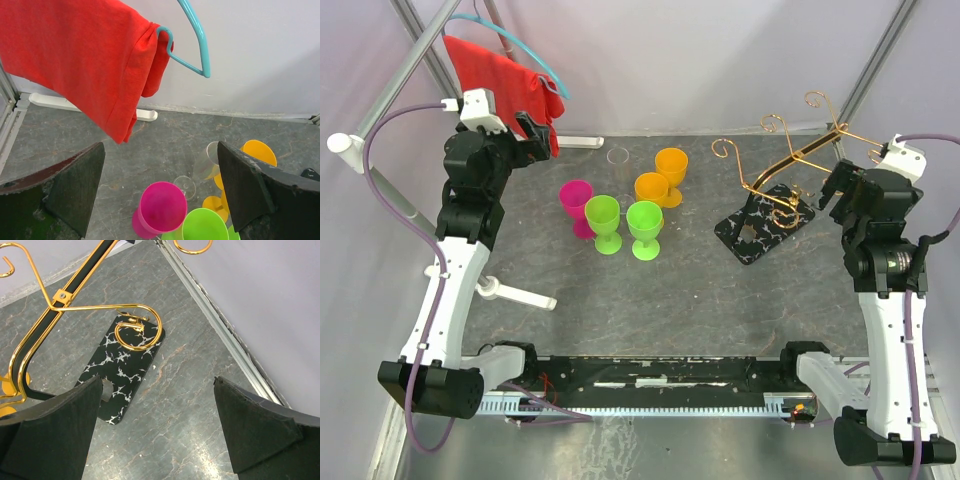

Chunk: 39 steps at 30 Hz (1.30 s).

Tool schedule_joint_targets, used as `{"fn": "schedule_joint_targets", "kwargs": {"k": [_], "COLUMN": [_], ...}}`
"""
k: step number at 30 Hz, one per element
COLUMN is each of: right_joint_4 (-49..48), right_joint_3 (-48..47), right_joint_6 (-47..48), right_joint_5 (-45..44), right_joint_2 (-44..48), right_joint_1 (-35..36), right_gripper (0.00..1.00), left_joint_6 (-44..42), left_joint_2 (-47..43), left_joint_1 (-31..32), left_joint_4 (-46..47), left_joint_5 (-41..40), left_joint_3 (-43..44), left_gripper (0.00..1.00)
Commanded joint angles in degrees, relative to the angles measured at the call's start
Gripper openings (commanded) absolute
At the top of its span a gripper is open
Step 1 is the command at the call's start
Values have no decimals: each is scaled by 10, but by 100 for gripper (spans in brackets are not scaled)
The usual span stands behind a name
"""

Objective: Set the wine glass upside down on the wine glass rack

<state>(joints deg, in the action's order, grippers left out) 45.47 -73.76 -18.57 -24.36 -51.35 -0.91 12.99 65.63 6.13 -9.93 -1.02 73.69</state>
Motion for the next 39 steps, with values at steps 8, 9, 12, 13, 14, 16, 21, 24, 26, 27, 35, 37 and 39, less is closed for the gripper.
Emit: {"fn": "schedule_joint_targets", "kwargs": {"k": [8,9,12,13,14,16,21,24,26,27,35,37,39], "right_joint_4": [51,62,79,84,91,95,103,80,54,40,-28,-36,-44], "right_joint_3": [-118,-135,-185,-201,-221,-244,-270,-252,-233,-223,-192,-187,-181], "right_joint_6": [48,45,43,41,41,41,36,24,16,12,-35,-44,-53], "right_joint_5": [101,108,141,145,145,141,143,152,158,161,190,194,192], "right_joint_2": [-44,-59,-105,-122,-143,-174,-233,-248,-254,-256,-286,-295,-302], "right_joint_1": [-2,-2,-2,-2,-2,-2,-2,-2,-2,-2,-2,-2,-1], "right_gripper": [100,100,100,100,100,100,100,100,100,100,100,100,100], "left_joint_6": [-10,-11,-10,-9,-8,-8,-14,-17,-19,-20,-28,-26,-25], "left_joint_2": [-7,-7,-10,-10,-11,-12,-13,-14,-14,-15,-9,-7,-7], "left_joint_1": [0,0,0,0,0,-1,0,0,0,0,0,-1,0], "left_joint_4": [-8,-10,-10,-10,-10,-10,-9,-9,-10,-10,-3,-1,0], "left_joint_5": [-3,-4,-3,-2,0,1,0,-1,-3,-5,-26,-26,-28], "left_joint_3": [0,0,-4,-5,-6,-9,-19,-23,-27,-29,-41,-43,-46], "left_gripper": [99,99,99,99,99,99,99,99,99,99,99,99,99]}}
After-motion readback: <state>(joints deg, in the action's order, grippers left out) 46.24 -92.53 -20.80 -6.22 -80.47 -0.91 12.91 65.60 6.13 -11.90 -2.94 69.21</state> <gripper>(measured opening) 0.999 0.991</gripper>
